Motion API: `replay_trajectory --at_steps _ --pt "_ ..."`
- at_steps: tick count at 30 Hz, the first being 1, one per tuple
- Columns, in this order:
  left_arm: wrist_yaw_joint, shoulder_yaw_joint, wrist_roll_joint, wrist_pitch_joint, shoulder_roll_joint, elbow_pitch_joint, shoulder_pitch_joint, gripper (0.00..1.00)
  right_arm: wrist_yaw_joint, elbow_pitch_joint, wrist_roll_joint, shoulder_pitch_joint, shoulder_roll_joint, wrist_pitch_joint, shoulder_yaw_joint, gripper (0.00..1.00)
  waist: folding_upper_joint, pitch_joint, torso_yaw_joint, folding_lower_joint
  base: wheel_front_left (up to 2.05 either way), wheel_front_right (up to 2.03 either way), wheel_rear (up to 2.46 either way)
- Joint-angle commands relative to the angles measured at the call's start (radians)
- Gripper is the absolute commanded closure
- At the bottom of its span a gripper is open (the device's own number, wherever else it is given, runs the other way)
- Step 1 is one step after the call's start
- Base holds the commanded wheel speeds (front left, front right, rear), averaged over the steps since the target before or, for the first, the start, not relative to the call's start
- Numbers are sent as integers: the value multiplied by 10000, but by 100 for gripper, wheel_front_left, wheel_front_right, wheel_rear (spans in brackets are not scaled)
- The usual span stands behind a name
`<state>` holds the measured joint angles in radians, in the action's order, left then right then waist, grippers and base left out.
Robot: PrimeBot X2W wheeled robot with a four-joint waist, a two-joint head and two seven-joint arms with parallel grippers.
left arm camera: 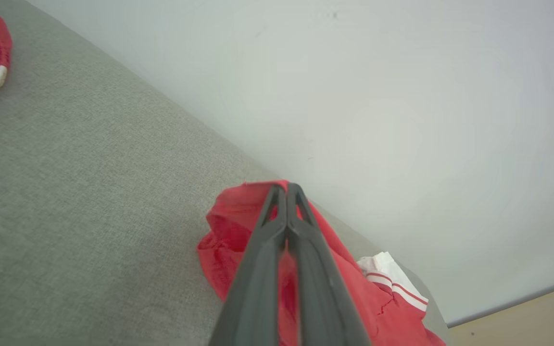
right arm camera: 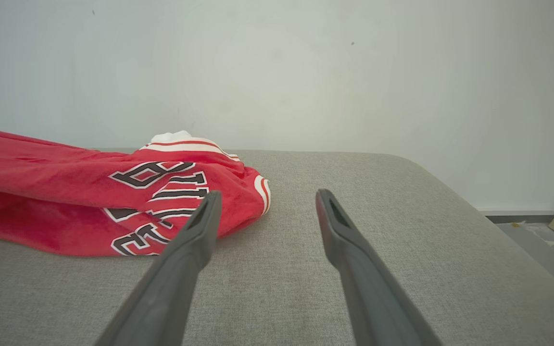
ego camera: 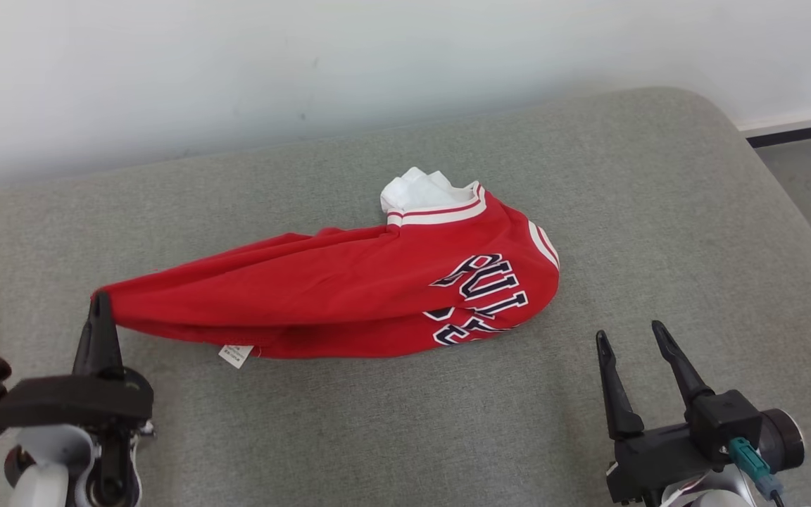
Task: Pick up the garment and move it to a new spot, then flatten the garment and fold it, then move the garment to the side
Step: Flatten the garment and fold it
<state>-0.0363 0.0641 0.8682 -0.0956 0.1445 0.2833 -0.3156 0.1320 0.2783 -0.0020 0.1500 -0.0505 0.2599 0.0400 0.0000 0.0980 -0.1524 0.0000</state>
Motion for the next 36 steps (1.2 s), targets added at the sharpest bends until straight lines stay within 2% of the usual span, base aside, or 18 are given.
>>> replay_trajectory --at_steps 1,8,11,15,20,22,23,24,25,26,32,36 --pt "-102 40 27 72 12 -489 417 100 -26 -45 -44 -141 1 6 -83 0 0 -37 104 0 0 0 0" --pt "-724 -66 114 804 -71 -3438 2066 100 -26 -232 -71 -271 -1 -84 -215 0 0 -49 347 0 0 0 0" --pt "-956 -135 -36 1066 88 -3957 2317 100 -26 -306 -30 -210 1 -91 -165 0 0 82 364 0 0 0 0" --pt "-991 -293 -374 1169 330 -3390 1864 100 -26 -355 -7 -84 -1 -111 -51 0 0 283 308 0 0 0 0" --pt "-854 -657 -1183 806 801 -1143 469 100 -26 -359 -53 180 1 -149 178 0 0 604 23 0 0 0 0" --pt "-776 -717 -1427 488 915 -212 -136 89 -26 -344 -104 258 -1 -164 235 0 0 698 -130 0 0 0 0" --pt "-730 -741 -1542 308 962 235 -431 68 -26 -347 -112 294 -1 -164 252 0 0 744 -190 0 0 0 0" --pt "-677 -795 -1674 166 1024 641 -667 63 -26 -351 -116 336 -1 -165 265 0 0 782 -257 0 0 0 0" --pt "-634 -829 -1751 28 1042 1036 -863 51 -26 -346 -110 353 1 -162 276 0 0 807 -308 0 0 0 0" --pt "-607 -872 -1840 -128 1055 1401 -1048 0 -26 -348 -110 350 -3 -161 271 0 0 828 -343 0 0 0 0" --pt "-338 -942 -2046 -891 1147 2906 -1460 0 -26 -353 -131 195 -20 -162 166 0 0 749 -340 0 0 0 0" --pt "-131 -878 -1966 -1321 953 3098 -994 0 -26 -390 -175 43 -16 -202 26 0 0 495 -108 0 0 0 0"
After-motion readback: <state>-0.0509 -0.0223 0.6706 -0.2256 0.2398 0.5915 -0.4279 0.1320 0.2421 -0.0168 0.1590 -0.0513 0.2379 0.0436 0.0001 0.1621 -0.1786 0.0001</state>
